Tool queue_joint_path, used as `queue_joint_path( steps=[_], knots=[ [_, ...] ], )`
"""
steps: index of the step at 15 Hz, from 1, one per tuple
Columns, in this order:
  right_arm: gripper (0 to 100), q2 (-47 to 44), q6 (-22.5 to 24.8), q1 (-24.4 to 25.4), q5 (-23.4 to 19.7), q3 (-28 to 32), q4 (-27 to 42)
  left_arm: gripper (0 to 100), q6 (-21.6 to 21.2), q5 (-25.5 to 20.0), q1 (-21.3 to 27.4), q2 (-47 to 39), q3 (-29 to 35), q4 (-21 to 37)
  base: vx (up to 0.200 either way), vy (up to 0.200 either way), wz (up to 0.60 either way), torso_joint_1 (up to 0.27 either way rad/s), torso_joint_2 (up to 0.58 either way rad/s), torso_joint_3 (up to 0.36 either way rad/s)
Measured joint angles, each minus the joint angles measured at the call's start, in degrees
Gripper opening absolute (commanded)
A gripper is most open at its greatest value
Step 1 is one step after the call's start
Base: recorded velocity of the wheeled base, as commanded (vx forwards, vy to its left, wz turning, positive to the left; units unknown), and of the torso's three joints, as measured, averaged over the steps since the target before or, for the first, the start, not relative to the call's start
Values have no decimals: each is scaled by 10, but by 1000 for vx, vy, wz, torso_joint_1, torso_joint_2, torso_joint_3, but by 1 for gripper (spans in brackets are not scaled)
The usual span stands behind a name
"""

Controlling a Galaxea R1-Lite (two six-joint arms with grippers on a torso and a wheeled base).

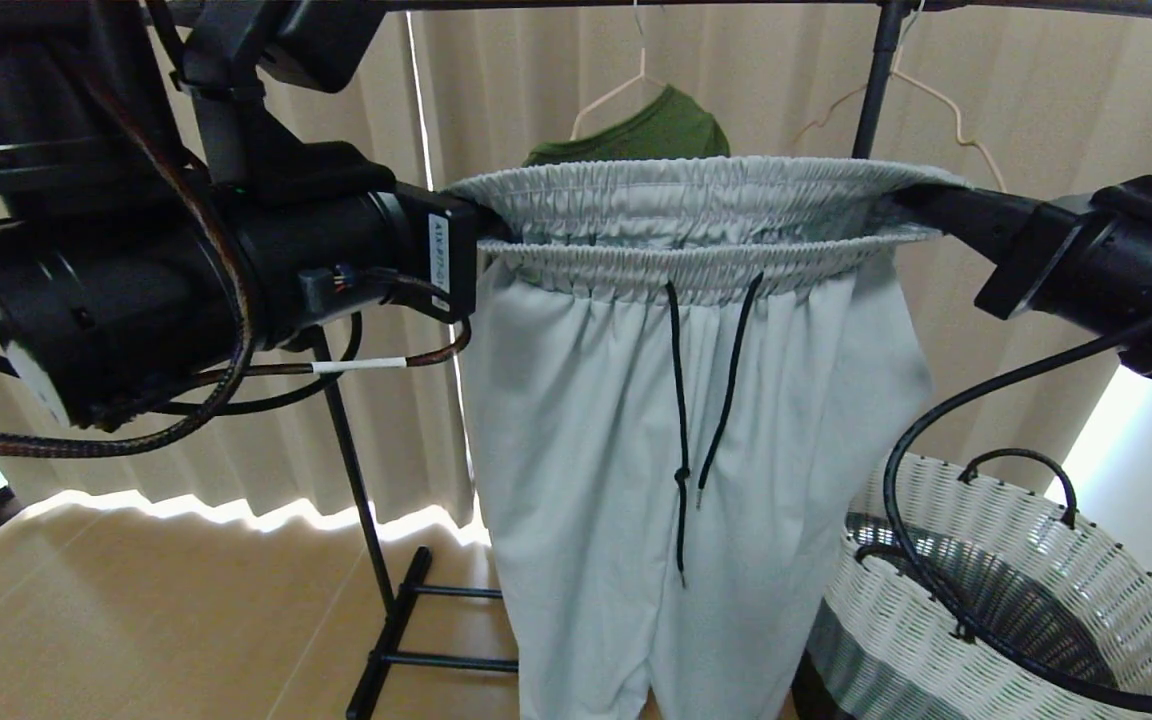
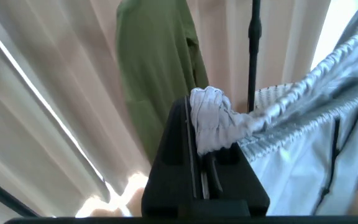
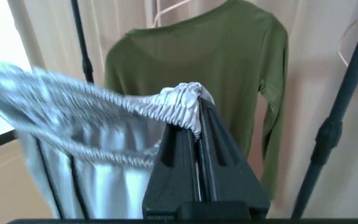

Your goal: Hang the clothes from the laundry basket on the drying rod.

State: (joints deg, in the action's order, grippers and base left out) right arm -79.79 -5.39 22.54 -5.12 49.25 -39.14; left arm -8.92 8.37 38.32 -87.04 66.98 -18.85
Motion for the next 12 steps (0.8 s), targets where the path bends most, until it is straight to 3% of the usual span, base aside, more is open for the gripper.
queue_joint_path(
  steps=[5,7,9,12],
  knots=[
    [0,32,1,-25,-2,-14,12,0,0,2,3,-28,33,-22,0,0,0,0,0,0],
    [0,61,1,-26,-11,-31,48,0,-2,33,-1,-57,74,-23,0,0,0,0,0,0],
    [0,103,1,-25,-47,-41,114,0,-3,81,-3,-93,120,-23,0,0,0,0,0,0],
    [0,173,0,-24,-165,-49,217,0,-4,98,-3,-145,186,-25,0,0,0,0,0,0]
  ],
)
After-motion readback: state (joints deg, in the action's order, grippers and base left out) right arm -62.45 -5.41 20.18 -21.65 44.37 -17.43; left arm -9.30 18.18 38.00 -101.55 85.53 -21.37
